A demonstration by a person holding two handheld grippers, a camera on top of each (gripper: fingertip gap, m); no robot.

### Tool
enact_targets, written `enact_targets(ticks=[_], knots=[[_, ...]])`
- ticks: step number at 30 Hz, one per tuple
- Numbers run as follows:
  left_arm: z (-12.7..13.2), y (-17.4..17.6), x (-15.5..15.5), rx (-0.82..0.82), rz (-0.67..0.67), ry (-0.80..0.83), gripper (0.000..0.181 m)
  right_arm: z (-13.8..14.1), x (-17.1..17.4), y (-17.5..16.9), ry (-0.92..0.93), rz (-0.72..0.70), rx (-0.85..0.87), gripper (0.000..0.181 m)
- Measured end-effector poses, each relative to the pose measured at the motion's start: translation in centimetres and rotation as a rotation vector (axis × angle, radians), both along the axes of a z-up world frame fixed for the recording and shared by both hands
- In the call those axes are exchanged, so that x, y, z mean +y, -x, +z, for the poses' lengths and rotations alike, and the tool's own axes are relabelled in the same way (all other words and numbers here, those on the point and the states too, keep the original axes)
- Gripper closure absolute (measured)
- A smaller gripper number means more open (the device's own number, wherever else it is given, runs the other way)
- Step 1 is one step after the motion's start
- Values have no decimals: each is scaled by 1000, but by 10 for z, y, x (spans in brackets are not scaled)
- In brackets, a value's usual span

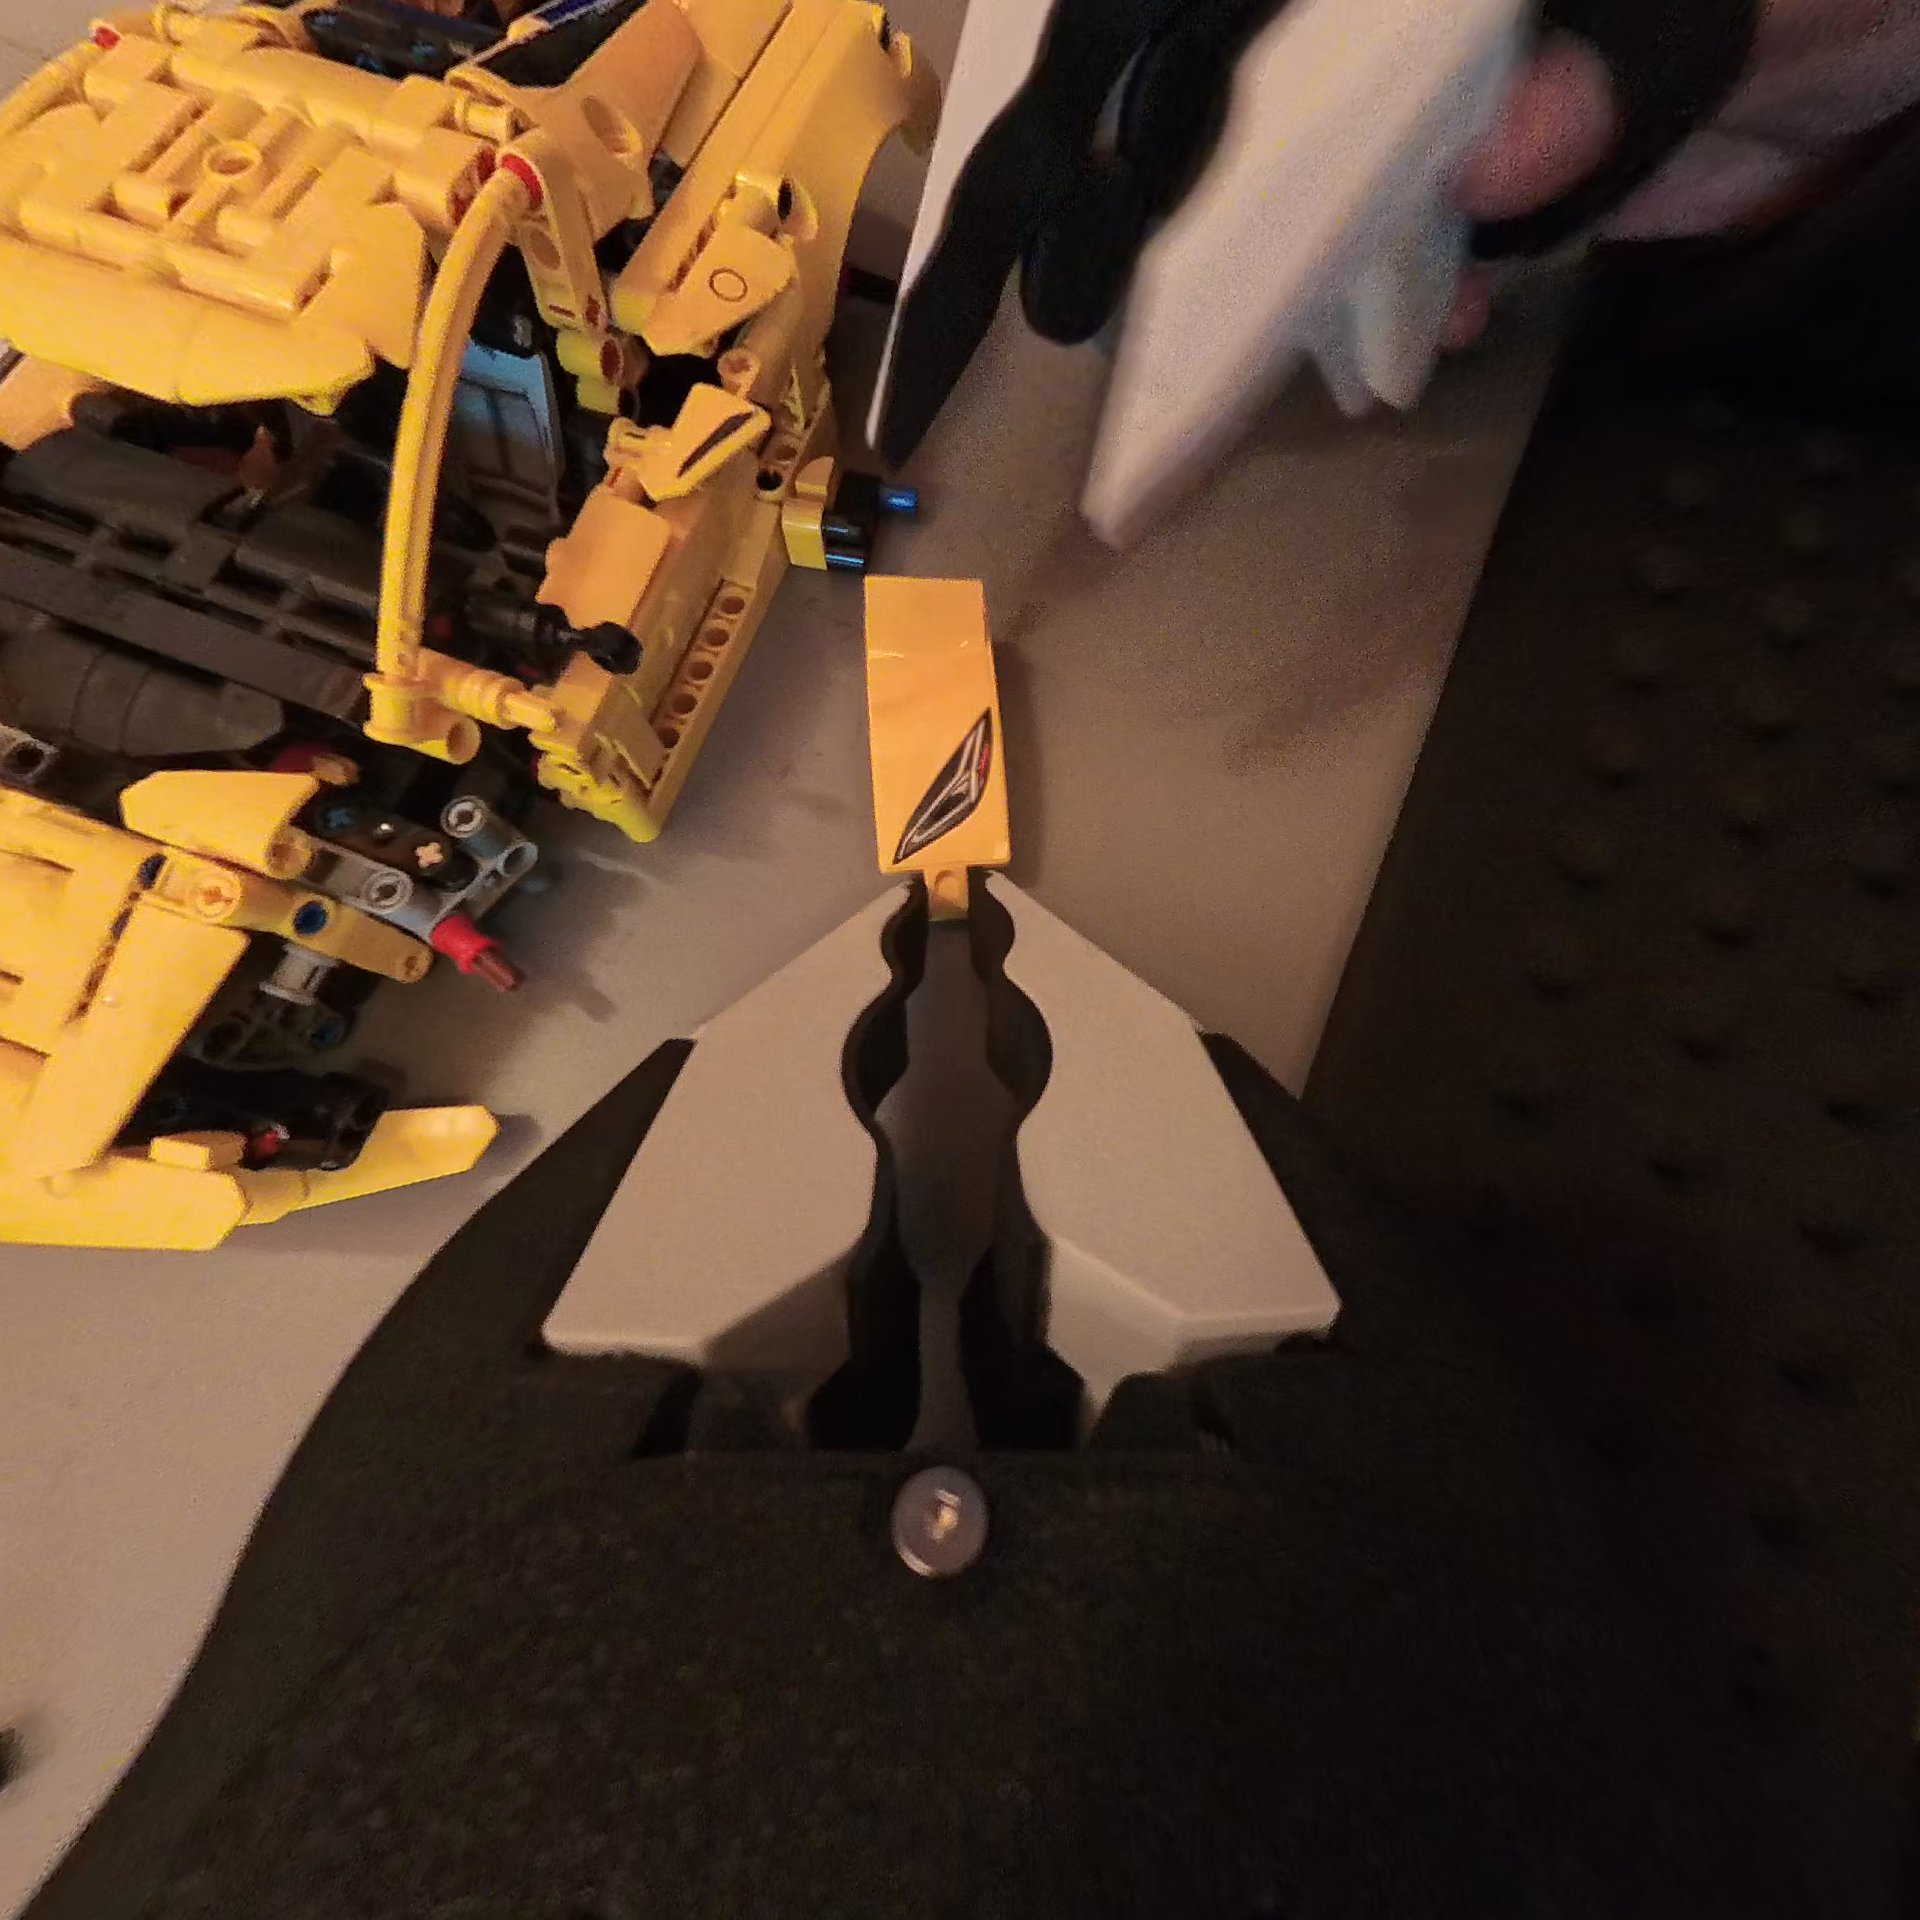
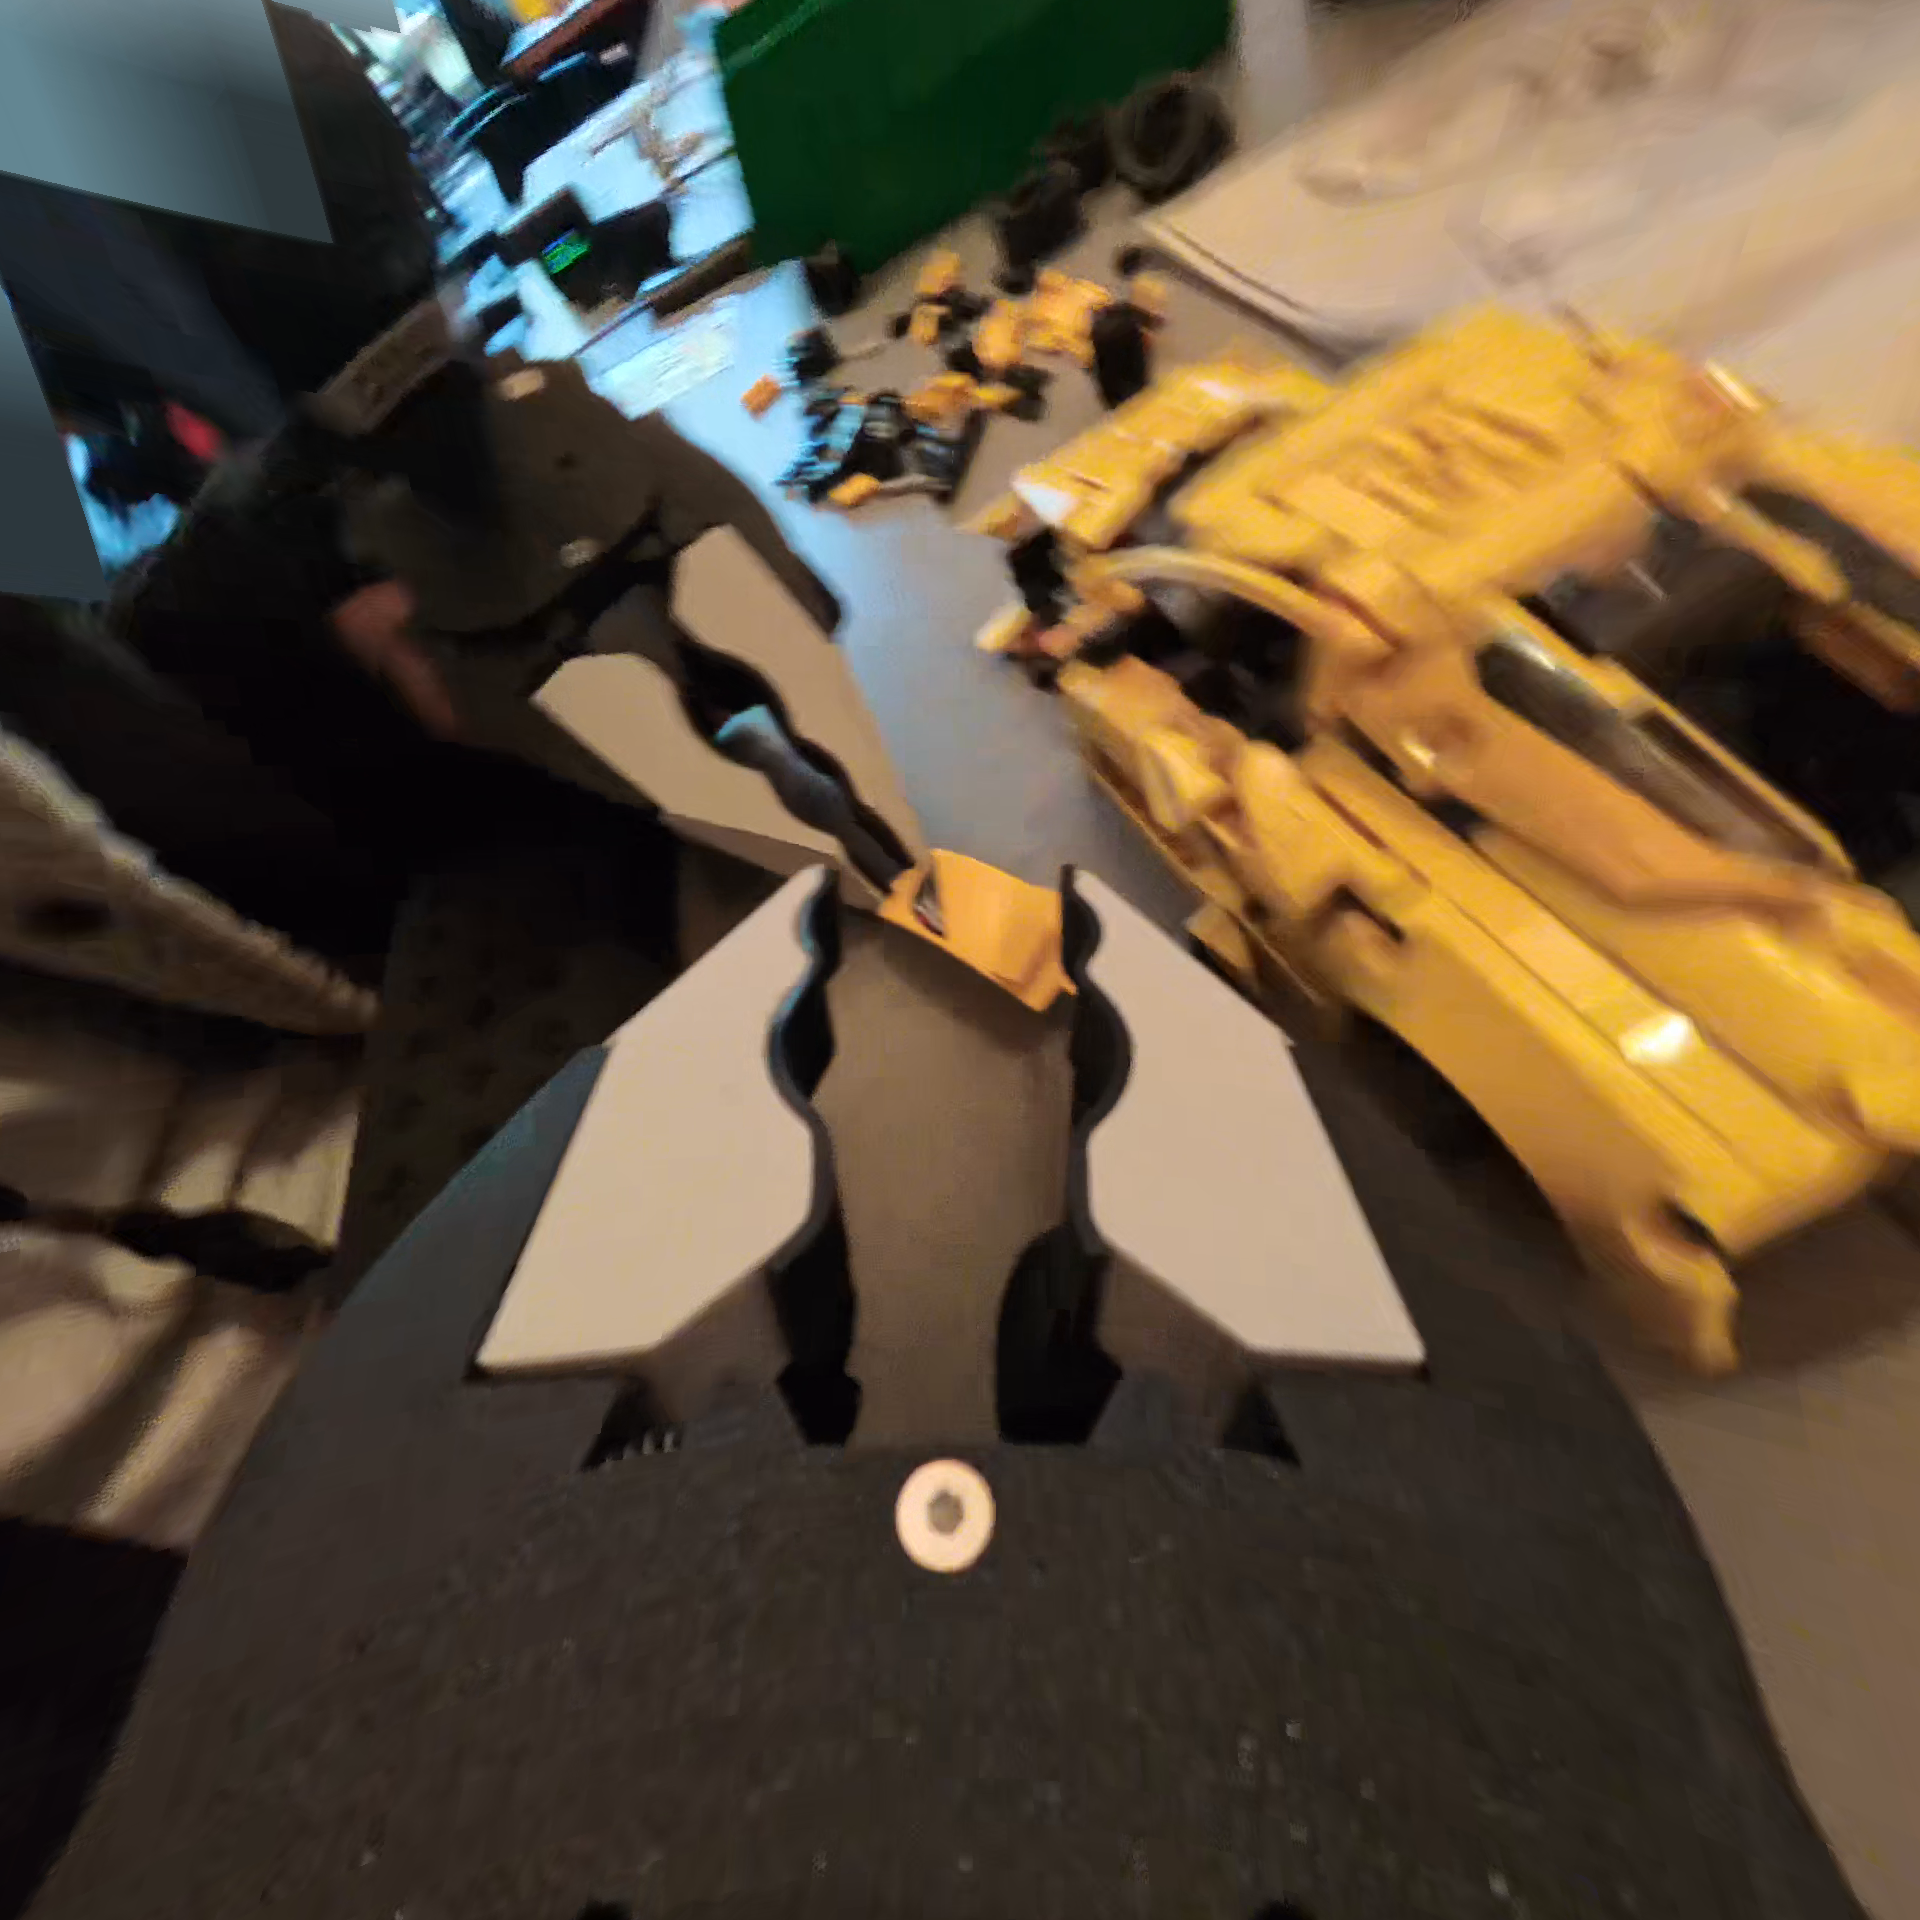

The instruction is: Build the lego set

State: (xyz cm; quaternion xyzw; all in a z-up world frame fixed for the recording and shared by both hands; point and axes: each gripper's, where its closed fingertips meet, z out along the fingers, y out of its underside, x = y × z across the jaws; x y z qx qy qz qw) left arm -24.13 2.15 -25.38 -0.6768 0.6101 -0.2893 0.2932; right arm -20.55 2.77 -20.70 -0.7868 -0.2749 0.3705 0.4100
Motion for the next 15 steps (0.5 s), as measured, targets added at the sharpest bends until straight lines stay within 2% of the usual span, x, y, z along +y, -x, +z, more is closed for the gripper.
enact_targets(ticks=[2, 4, 7, 10, 13, 15], knots=[[0, 0, 0, -5, 1, 17, 174, 5, -9, 20, -202, 90, -102, 111], [0, -1, 0, -8, 4, 35, 174, -3, -12, 32, -346, 125, -244, 96], [5, -2, -1, -31, 1, 98, 174, -8, -11, 39, -459, 123, -358, 87], [15, -1, -1, -76, 15, 204, 174, -2, -6, 36, -534, 92, -416, 91], [31, 1, 0, -93, 25, 319, 174, -2, -5, 37, -649, 95, -563, 108], [37, 3, -1, -47, 15, 333, 174, -1, -4, 38, -762, 78, -697, 125]])
